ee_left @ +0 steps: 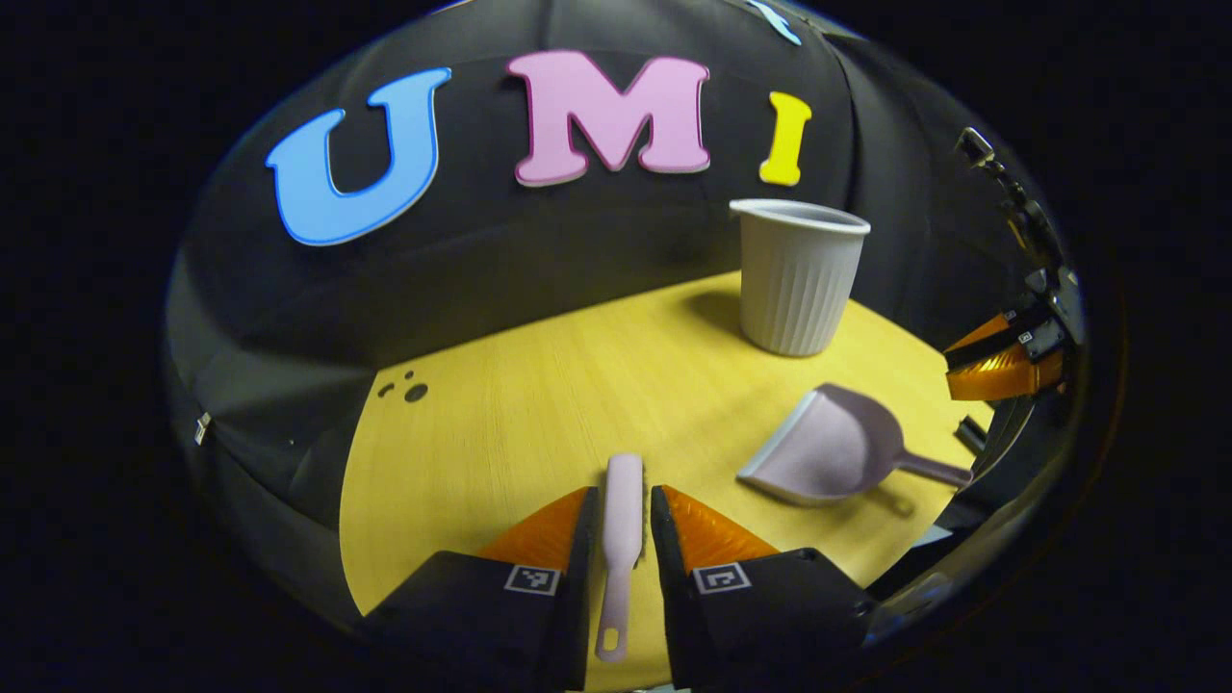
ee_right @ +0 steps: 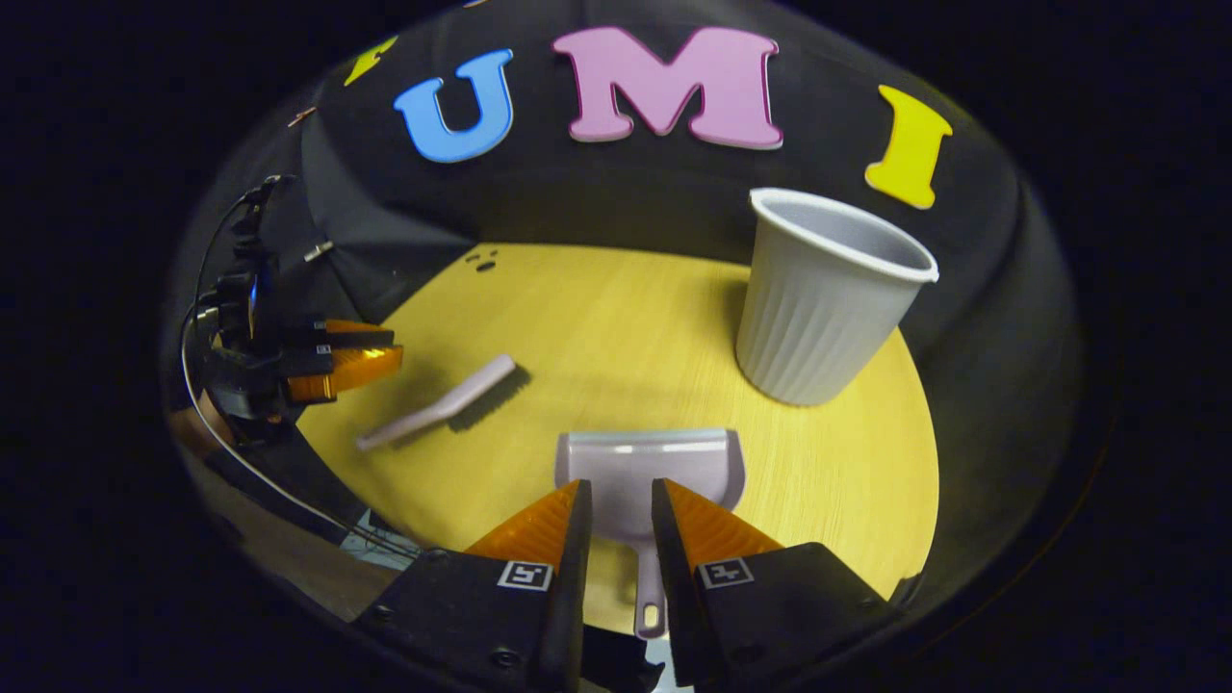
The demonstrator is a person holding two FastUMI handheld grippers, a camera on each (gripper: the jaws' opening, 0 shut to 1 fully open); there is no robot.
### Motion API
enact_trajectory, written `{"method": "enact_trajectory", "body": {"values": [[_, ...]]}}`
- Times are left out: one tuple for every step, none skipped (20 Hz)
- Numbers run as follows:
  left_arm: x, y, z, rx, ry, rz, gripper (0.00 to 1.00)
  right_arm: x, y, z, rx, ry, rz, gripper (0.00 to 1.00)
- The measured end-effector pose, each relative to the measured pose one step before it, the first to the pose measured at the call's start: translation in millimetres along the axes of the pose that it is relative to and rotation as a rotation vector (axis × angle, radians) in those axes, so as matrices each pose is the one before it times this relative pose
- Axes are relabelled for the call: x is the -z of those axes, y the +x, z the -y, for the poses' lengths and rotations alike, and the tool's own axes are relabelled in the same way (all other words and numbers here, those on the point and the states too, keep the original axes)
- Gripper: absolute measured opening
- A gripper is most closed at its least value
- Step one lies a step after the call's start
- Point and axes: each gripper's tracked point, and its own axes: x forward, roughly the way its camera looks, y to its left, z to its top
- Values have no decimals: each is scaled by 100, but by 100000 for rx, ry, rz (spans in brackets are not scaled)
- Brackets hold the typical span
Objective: Pick up the small broom and dustpan from the desktop, sweep the trash into the dustpan with the broom, and then empty the trash into the garbage bin.
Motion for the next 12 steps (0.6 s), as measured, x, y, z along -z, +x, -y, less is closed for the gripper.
{"method": "enact_trajectory", "body": {"values": [[-1184,-342,101,176,-997,4170,36,-1743,-469,131,1155,-1304,5155,40],[-1409,-393,85,3,-928,4227,36,-1503,-315,107,1239,-1022,5200,40],[-1194,-192,94,63,-1126,4033,36,-819,-241,-15,1044,-688,4898,40],[-1358,-406,187,572,-1092,4127,36,-1227,-250,116,876,-191,4696,40],[-1381,-292,284,632,-841,3751,36,-1436,-472,119,1168,-13,4227,40],[-1171,-423,208,533,-146,3451,36,-1107,-324,13,967,-147,4002,40],[-901,-368,212,551,344,3152,36,-930,-475,314,1327,-173,3029,40],[-775,-406,285,443,771,2355,36,-725,-234,156,763,-127,1783,39],[-608,-282,367,375,360,1424,36,-703,-126,-112,190,226,1813,39],[-424,-292,393,772,-311,512,35,-255,-153,-62,480,536,1886,39],[-89,209,322,833,-613,378,35,-213,-255,-41,-474,377,1366,39],[-28,114,256,763,-439,179,36,-377,-370,38,286,-350,524,39]]}}
